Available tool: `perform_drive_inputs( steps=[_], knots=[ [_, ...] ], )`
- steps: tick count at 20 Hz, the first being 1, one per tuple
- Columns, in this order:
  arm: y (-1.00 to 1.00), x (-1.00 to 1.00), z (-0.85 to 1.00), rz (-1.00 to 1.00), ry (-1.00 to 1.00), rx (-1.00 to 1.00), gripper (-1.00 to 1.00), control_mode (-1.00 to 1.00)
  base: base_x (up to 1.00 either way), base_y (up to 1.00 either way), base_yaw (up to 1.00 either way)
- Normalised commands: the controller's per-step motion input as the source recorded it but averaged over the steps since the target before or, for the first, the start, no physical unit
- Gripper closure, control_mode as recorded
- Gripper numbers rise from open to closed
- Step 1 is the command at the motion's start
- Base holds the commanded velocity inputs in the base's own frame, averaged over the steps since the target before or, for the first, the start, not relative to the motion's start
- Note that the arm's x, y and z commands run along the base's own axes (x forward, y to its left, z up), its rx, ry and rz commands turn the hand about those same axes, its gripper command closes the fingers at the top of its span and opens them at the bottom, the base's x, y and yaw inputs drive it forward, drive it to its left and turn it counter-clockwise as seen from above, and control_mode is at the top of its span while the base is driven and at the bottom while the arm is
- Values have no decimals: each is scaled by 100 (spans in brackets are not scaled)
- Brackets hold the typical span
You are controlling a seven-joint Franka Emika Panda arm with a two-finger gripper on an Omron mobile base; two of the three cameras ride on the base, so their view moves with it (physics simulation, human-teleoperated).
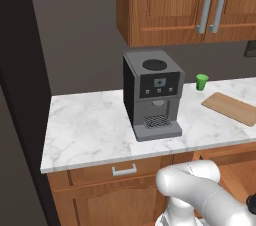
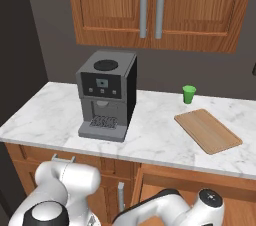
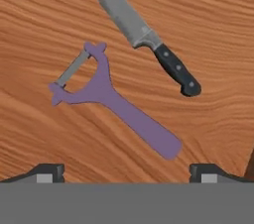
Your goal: Open the drawer on the right and place the cutting tools on the cutting board.
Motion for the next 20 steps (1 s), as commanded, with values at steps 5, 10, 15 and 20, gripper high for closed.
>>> perform_drive_inputs(
  steps=[5, 10, 15, 20],
  knots=[
    [0, 2, -21, 19, 4, -2, -100, -100, 0, 0, 0],
    [0, 1, -24, 15, 4, 0, -100, -100, 0, 0, 0],
    [0, 1, -22, 13, 2, 0, -100, -100, 0, 0, 0],
    [-1, 6, -12, 11, 2, 0, -100, -100, 0, 0, 0]
  ],
)
